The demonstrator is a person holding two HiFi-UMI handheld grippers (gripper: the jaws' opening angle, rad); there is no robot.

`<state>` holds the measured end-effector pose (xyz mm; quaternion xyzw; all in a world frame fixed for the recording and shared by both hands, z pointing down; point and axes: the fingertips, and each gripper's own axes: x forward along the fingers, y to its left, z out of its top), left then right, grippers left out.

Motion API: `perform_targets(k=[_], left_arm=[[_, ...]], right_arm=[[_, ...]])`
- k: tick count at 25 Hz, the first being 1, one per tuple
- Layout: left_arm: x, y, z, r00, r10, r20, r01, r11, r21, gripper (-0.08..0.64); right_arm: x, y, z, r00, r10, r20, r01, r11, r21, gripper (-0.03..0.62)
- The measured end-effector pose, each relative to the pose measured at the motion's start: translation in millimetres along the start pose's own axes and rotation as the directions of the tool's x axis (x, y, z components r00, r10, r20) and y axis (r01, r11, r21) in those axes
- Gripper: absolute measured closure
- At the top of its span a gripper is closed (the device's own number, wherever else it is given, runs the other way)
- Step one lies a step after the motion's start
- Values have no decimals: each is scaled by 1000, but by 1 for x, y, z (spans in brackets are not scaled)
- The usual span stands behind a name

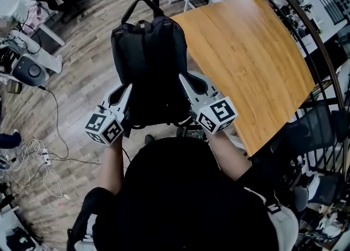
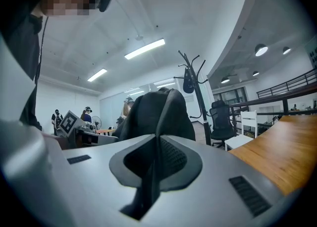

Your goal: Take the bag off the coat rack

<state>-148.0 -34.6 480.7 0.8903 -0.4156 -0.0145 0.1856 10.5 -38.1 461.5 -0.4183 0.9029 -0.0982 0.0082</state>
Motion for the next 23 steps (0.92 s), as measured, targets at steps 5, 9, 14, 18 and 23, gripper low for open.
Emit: perform_targets(k=[5,9,14,18,23], left_arm=[[6,-10,-1,1000,-12,-3,12,1000,-7,514],[8,-11,-2,1000,-10,-5,10,1000,-9,512],[22,-32,-7,1000,3,-1,-3,1000,-16,513],[29,-40,-10,1000,19,3,-19,999,-26,513],[41,-52,-15,999,49,7,-49,998,-29,514]], right_arm=[[-9,-8,2,1000,8,1,-8,1000,-6,549],[-10,-10,2,1000,24,-2,-24,1000,-9,548],[-27,-29,5,999,46,-3,-46,999,-8,549],[-32,-41,5,998,69,-4,-69,998,-7,549],[-40,-55,5,995,102,-12,-102,995,-11,549]])
